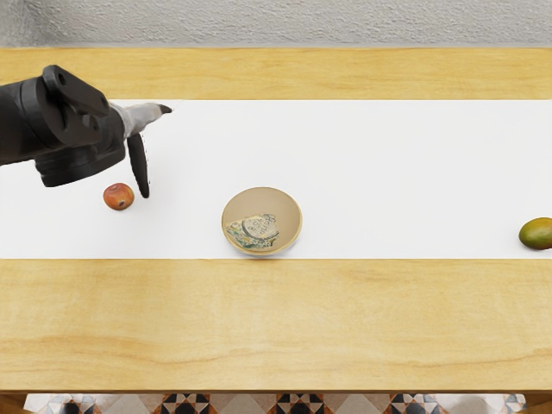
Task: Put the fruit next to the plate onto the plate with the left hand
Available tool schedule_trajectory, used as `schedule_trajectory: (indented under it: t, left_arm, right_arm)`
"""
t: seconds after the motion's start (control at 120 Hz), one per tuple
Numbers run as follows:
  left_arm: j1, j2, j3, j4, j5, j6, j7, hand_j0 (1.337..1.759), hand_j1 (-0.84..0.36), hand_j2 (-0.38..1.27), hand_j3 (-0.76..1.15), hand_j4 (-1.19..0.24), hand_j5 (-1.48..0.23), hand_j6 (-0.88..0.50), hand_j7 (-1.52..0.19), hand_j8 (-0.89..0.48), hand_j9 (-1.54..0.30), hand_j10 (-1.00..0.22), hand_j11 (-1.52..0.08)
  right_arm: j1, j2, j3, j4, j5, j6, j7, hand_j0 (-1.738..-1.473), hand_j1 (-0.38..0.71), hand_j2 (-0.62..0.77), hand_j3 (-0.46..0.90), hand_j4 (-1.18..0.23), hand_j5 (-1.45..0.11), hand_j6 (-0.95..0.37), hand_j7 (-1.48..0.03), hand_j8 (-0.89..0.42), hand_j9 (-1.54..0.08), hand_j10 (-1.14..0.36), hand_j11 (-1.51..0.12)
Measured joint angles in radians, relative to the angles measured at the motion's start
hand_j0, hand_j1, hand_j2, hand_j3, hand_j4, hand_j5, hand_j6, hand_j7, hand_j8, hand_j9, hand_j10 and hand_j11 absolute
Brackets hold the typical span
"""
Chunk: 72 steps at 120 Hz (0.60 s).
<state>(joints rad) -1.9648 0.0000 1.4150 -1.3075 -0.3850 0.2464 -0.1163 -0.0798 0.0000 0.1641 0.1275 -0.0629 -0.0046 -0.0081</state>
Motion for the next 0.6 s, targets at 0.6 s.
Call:
schedule_trajectory:
  t: [0.6]
  left_arm:
    - [0.144, 0.0, 0.074, -0.019, -0.16, 0.152, 0.091, 1.658, 0.12, 0.04, 0.0, -0.19, -0.25, -0.19, -0.25, -0.19, -0.25, -0.19, -0.25]
  right_arm:
    - [0.0, 0.0, 0.0, 0.0, 0.0, 0.0, 0.0, -1.658, -0.35, 0.0, 0.0, 0.0, 0.0, 0.0, 0.0, 0.0, 0.0, 0.0, 0.0]
